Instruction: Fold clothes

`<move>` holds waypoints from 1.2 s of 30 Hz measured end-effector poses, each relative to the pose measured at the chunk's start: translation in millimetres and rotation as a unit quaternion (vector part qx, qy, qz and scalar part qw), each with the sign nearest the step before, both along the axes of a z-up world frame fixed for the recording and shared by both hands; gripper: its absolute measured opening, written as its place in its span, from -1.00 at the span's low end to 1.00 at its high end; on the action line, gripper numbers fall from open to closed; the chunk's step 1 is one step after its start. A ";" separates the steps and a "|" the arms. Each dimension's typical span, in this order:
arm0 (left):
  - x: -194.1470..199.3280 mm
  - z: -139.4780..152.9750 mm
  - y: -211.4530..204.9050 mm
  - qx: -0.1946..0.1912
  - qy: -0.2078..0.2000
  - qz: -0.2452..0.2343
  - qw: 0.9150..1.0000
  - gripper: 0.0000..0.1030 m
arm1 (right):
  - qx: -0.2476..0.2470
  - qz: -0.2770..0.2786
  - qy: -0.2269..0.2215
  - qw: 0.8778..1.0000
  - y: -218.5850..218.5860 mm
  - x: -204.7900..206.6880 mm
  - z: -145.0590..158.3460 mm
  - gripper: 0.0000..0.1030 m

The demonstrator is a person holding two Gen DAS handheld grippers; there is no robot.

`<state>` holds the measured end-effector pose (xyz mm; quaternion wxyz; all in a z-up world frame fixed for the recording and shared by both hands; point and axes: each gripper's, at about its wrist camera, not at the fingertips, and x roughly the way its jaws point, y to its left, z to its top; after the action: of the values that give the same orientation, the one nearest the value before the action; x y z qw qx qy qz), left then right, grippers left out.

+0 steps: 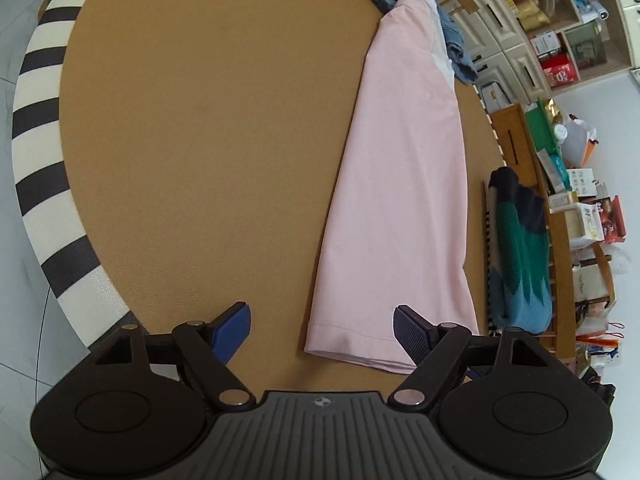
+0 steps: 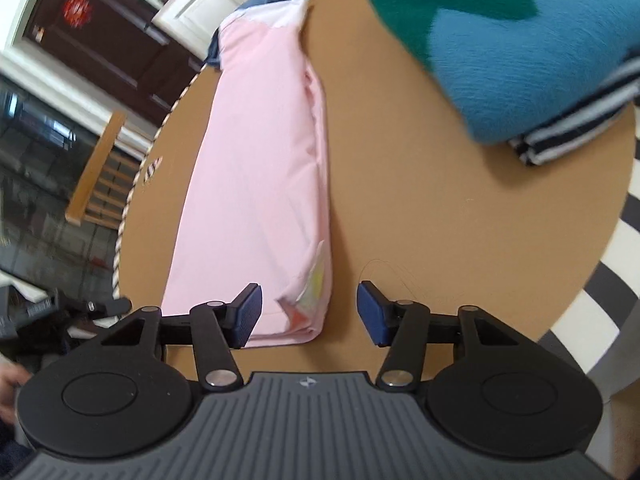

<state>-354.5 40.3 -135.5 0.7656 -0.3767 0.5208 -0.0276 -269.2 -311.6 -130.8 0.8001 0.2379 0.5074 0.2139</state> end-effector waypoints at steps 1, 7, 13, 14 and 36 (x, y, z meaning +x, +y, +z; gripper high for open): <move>3.6 -1.2 1.1 -0.009 0.008 -0.008 1.000 0.56 | 0.002 0.001 0.003 1.000 2.7 0.5 0.1 0.06; 25.9 -21.1 7.0 -0.103 0.050 -0.022 0.993 0.44 | 0.054 -0.034 0.047 0.997 -3.4 3.6 -8.1 0.06; 44.8 -33.6 -4.0 -0.129 0.049 -0.057 0.989 0.08 | 0.091 -0.065 0.106 0.988 -13.8 13.1 -16.8 0.05; 46.4 -36.7 -6.8 -0.134 0.051 -0.060 0.988 -0.03 | 0.089 -0.063 0.109 0.988 -13.2 14.3 -16.2 0.05; -17.6 -38.7 -14.7 -0.151 0.113 -0.063 0.980 -0.85 | 0.038 0.029 0.159 0.986 -4.7 -33.8 -10.6 -0.87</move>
<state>-372.1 25.5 -174.2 0.6331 -0.4550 0.6163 -0.1113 -303.0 -316.3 -141.3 0.6929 0.2842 0.6267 0.2156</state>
